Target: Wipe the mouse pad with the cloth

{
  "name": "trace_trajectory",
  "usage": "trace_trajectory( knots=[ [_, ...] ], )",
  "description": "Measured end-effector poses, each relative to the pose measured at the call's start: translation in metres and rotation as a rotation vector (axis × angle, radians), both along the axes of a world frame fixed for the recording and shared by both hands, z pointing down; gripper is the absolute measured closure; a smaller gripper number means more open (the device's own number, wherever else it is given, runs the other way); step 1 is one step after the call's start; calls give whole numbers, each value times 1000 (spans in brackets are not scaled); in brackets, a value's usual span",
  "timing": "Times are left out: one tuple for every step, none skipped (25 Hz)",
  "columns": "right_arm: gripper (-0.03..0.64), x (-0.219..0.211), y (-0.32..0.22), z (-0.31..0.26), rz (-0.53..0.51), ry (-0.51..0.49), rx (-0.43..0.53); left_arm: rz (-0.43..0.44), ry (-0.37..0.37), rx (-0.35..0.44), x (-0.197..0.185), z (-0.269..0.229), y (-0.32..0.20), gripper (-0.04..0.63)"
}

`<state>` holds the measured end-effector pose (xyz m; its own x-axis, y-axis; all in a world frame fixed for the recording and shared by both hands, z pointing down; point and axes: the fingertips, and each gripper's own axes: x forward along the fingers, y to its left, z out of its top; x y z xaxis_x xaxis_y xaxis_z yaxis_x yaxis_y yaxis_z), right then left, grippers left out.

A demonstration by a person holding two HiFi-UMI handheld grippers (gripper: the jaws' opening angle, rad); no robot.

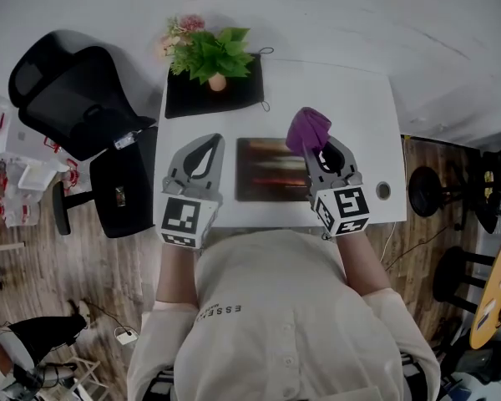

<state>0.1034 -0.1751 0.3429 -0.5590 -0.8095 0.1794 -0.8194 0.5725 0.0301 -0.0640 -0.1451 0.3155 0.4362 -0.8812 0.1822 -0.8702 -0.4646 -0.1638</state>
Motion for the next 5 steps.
trace_trajectory(
  knots=[
    [534, 0, 0, 0, 1, -2, -5, -2, 3, 4, -1, -2, 0, 594],
    [535, 0, 0, -1, 2, -3, -10, -5, 9, 6, -1, -4, 0, 594],
    [535, -1, 0, -1, 2, -4, -14, -7, 18, 8, -2, -6, 1, 594],
    [535, -2, 0, -3, 1, -6, -18, -10, 30, 10, -2, -8, 1, 594],
    [535, -2, -1, -4, 0, -8, -20, -11, 42, 13, -3, -10, 1, 594]
  ],
)
